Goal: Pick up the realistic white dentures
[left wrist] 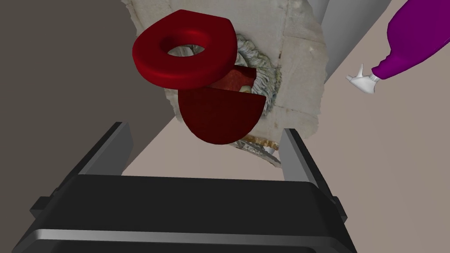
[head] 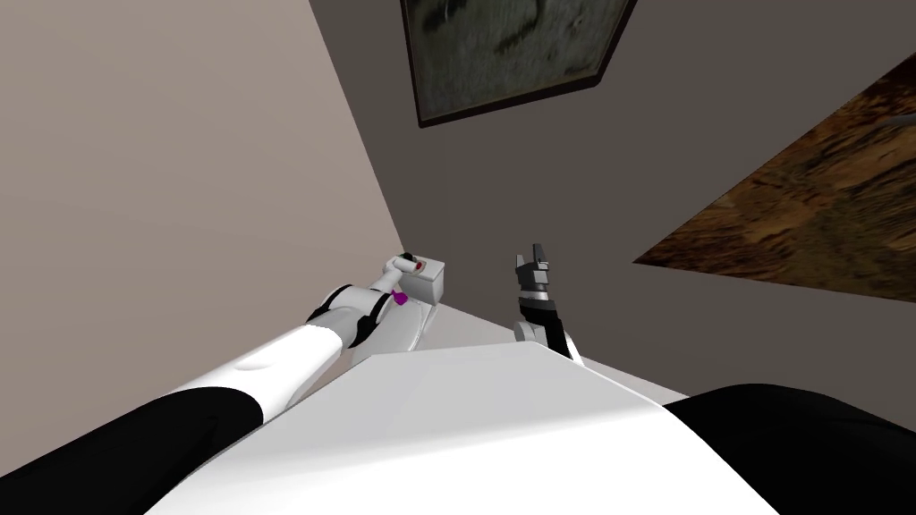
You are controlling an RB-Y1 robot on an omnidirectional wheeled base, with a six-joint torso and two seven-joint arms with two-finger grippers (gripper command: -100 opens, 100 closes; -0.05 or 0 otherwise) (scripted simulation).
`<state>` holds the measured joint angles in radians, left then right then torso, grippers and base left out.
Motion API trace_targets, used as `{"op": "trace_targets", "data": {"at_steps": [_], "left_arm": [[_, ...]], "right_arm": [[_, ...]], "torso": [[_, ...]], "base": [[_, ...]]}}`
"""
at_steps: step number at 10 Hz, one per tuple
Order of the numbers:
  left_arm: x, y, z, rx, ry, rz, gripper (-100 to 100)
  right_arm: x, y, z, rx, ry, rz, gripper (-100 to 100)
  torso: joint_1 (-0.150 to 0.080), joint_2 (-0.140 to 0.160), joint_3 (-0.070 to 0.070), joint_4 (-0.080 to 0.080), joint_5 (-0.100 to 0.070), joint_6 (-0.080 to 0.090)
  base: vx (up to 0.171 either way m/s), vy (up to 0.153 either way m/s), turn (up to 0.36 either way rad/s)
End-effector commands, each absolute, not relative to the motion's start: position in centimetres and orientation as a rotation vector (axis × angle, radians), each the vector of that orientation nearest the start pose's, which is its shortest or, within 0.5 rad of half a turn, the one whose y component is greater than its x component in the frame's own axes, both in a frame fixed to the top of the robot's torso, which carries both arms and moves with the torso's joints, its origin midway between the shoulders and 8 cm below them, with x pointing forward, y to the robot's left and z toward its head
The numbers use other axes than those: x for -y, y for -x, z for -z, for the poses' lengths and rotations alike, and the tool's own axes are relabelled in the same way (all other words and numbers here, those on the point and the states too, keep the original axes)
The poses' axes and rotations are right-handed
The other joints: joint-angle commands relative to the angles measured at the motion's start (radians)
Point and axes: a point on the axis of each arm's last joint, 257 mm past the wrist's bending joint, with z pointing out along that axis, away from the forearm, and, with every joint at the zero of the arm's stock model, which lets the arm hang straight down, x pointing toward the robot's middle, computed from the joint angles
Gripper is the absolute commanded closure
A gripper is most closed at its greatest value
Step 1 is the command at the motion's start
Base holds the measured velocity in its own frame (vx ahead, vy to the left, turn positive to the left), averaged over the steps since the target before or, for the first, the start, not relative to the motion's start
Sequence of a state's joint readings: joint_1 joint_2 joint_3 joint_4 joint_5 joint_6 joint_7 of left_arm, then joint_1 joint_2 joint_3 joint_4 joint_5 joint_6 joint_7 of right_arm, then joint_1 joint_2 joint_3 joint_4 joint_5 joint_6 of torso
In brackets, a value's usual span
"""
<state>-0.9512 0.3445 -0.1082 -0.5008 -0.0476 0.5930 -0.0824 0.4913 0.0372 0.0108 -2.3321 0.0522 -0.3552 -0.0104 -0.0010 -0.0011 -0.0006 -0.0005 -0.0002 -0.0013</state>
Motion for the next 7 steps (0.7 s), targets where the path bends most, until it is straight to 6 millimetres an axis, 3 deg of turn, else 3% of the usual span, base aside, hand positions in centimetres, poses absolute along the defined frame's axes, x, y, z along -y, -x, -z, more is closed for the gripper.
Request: {"op": "trace_targets", "data": {"at_steps": [1, 2, 3, 4, 5, 7], "left_arm": [[-35.2, -68.3, 26.6, -1.841, 1.266, 0.304, -100], [-36.8, -67.8, 26.9, -1.831, 1.286, 0.305, -100], [-36.8, -67.8, 26.9, -1.836, 1.280, 0.301, -100], [-38.6, -67.1, 27.3, -1.832, 1.294, 0.294, -100], [-39.0, -66.5, 28.2, -1.843, 1.310, 0.277, -100], [-38.5, -67.2, 27.1, -1.829, 1.291, 0.297, -100]], "right_arm": [[27.6, -35.8, -2.2, -0.663, -0.729, -1.269, 0], [27.6, -35.8, -2.2, -0.663, -0.729, -1.269, 0], [27.6, -35.8, -2.2, -0.663, -0.729, -1.269, 0], [27.6, -35.8, -2.2, -0.663, -0.729, -1.269, 0], [27.6, -35.8, -2.2, -0.663, -0.729, -1.269, 0], [27.6, -35.8, -2.2, -0.663, -0.729, -1.269, 0]], "torso": [[0.000, 0.000, 0.000, 0.000, 0.000, 0.000], [-0.001, -0.001, 0.000, 0.000, 0.000, 0.000], [-0.003, -0.002, -0.001, 0.000, -0.001, 0.000], [-0.002, -0.001, -0.001, 0.000, -0.001, 0.000], [-0.002, -0.001, -0.001, 0.000, -0.001, 0.000], [0.001, 0.000, 0.000, 0.000, 0.000, 0.000]], "base": [[0.024, -0.046, -0.062], [0.045, -0.083, -0.121], [0.029, -0.060, -0.030], [0.021, -0.057, -0.061], [0.017, -0.040, -0.031], [0.003, -0.006, 0.002]]}}
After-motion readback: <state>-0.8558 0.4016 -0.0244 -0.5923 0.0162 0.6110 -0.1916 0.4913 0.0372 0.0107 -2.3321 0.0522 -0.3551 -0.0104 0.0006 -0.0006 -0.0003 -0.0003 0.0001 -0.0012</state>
